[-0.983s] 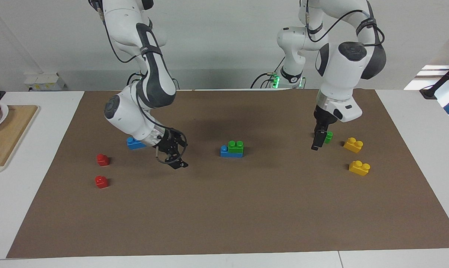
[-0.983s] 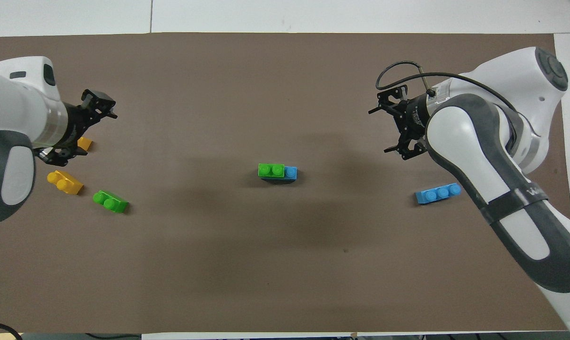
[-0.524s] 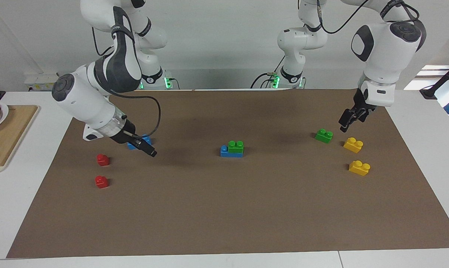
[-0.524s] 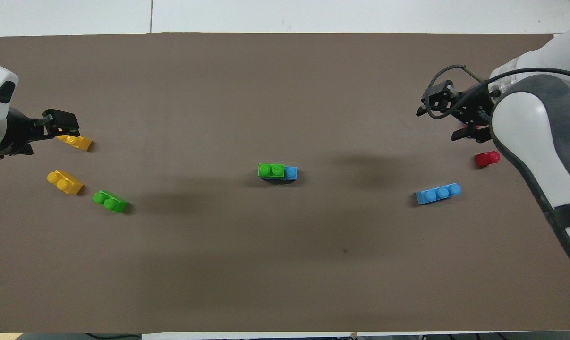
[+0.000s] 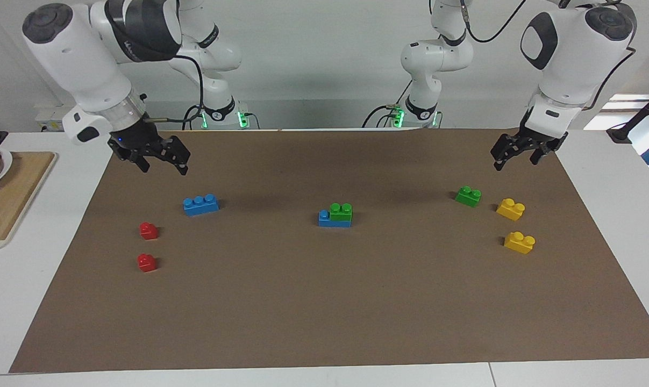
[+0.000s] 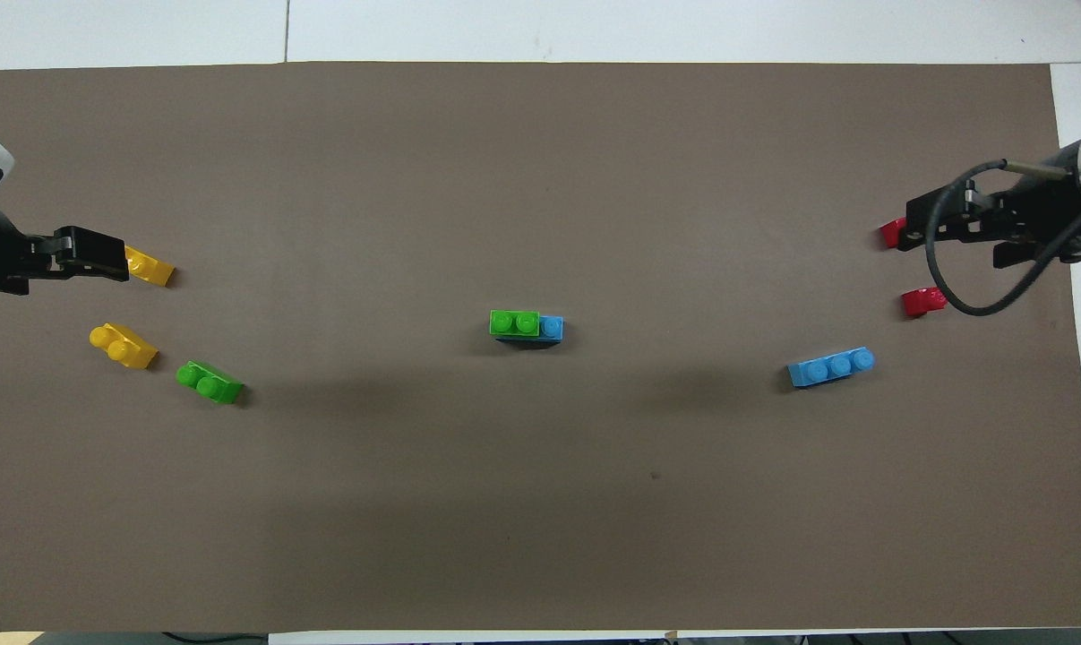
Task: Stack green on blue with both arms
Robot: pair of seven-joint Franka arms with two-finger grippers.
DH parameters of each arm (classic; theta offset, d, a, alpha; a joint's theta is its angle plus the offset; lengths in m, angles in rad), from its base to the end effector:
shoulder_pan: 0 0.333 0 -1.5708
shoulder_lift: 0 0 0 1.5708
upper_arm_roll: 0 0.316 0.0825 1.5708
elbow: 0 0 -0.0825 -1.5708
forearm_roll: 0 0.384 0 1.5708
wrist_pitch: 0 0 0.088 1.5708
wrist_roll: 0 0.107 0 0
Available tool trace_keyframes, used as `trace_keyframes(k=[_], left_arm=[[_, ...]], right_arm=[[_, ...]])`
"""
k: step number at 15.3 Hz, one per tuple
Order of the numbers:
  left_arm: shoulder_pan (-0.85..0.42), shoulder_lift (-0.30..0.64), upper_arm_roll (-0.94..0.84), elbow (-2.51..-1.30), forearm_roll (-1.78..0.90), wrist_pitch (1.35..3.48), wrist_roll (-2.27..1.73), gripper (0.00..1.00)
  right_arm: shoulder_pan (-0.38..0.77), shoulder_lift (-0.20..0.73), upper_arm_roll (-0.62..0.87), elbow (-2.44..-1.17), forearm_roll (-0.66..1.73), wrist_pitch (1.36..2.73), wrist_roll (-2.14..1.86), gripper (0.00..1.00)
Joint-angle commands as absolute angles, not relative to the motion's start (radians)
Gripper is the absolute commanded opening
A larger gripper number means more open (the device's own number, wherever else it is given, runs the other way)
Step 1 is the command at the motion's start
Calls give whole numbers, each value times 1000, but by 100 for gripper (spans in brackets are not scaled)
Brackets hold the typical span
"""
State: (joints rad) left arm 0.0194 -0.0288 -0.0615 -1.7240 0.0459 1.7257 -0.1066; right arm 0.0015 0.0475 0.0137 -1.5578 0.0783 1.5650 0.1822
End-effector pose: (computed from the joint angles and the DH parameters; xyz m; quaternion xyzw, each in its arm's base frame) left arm 0.5556 -0.0196 0.5813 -0.9992 -0.0290 -0.0169 0.0224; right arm 0.5675 0.0169 0.6038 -0.9955 0.0839 0.0239 0.0373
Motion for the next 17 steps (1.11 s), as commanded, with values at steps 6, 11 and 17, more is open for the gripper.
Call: trace_keyframes(k=[6,11,17], left_arm=[[32,-49,-68,-1706,-15,1631,-67,100],[32,-43,-58,-1643,-60,1614,-114,100],[31,-44,-60,-1643,-48,1611,-112,100]], right_arm=[[-38,-41,20,-1595,17,1546,-56,100],[-43,-41,21,-1600,-9,1542,-66,100],[-35,-41,21,-1601,-28,1548,-77,100]])
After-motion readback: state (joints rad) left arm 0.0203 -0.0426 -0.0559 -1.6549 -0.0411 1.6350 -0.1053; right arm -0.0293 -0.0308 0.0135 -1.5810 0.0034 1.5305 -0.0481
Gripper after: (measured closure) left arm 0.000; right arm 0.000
